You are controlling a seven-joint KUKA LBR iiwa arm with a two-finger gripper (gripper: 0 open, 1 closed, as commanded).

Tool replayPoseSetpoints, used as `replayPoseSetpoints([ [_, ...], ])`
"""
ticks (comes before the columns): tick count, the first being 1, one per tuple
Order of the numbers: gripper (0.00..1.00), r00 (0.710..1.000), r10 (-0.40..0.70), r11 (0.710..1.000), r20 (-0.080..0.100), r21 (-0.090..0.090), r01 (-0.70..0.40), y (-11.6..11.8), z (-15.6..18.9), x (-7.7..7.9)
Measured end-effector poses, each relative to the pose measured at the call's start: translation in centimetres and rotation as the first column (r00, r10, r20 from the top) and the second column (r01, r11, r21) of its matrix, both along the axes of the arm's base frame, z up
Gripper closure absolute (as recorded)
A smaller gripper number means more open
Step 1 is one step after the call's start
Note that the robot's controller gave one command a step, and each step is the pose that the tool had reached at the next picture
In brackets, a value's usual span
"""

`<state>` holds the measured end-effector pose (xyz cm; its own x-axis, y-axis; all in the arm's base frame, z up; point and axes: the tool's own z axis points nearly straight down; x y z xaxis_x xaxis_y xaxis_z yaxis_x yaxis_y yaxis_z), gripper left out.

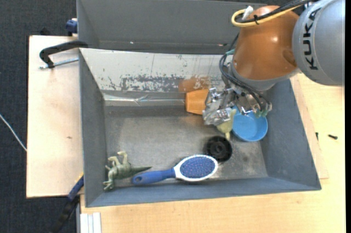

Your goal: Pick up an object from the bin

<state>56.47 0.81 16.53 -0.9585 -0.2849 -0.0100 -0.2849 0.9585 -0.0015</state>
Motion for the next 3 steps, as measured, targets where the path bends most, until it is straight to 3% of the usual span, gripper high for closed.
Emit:
replayPoseSetpoints([
  [1,1.0,0.999,-0.035,0.999,-0.014,0.001,0.035,-0.2,-6.0,-4.3],
  [2,1.0,1.0,-0.016,1.0,0.0,0.0,0.016,-1.4,-1.9,-3.2],
  [3,1.0,0.999,-0.035,0.999,-0.001,0.001,0.035,2.6,-8.1,-5.3],
])
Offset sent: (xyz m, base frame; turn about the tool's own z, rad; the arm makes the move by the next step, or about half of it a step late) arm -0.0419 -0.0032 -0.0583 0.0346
